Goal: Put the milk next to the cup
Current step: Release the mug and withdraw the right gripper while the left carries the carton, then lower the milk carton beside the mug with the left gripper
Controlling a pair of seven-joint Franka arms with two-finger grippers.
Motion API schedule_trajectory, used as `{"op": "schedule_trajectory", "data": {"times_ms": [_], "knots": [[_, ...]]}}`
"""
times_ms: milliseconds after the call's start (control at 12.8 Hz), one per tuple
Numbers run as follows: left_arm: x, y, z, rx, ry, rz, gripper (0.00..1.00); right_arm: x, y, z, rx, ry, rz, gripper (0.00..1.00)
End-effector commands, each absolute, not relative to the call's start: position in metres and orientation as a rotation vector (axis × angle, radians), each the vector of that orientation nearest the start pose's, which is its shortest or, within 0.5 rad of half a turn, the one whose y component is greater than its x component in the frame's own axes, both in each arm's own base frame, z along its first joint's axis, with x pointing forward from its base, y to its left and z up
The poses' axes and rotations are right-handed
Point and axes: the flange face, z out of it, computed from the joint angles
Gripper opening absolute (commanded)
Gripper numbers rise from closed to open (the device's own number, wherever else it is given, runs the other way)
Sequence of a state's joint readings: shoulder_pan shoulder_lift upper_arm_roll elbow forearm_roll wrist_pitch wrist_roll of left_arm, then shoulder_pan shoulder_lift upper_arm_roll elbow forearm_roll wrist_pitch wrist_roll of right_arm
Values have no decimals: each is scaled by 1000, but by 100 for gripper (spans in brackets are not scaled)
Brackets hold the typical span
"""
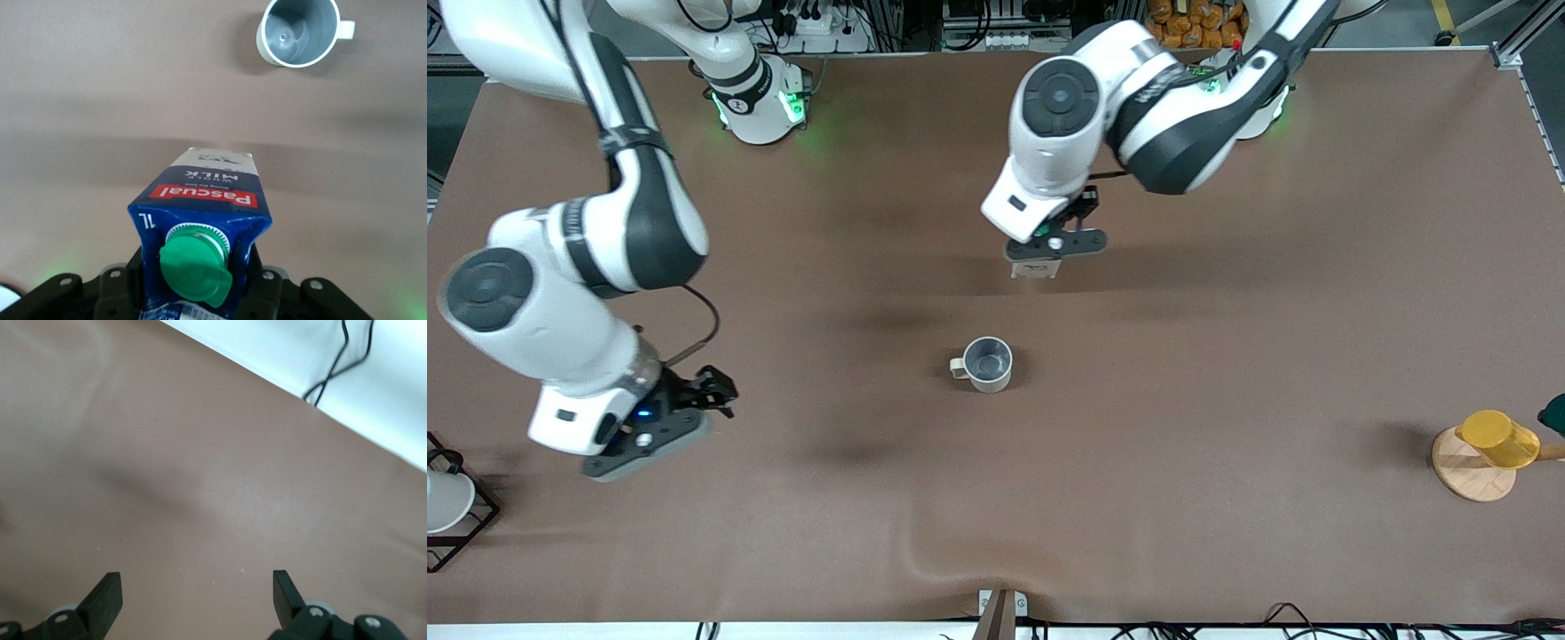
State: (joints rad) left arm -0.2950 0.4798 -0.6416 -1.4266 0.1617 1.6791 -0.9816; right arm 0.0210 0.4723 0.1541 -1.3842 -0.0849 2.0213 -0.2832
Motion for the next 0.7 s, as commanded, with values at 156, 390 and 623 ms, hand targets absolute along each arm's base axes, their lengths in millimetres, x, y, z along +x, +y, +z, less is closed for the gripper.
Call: {"op": "schedule_trajectory", "data": {"times_ms": [156,390,623], "knots": [[456,-525,413,-3132,-43,164,56,634,49,491,-3084,-556,-256,100],[470,-529,380,-3143,-111,137,56,609,42,505,-3117,-383,-241,100],[475,-527,356,-3085,-145,99,57,595,34,522,-3133,-326,-187,100]]}}
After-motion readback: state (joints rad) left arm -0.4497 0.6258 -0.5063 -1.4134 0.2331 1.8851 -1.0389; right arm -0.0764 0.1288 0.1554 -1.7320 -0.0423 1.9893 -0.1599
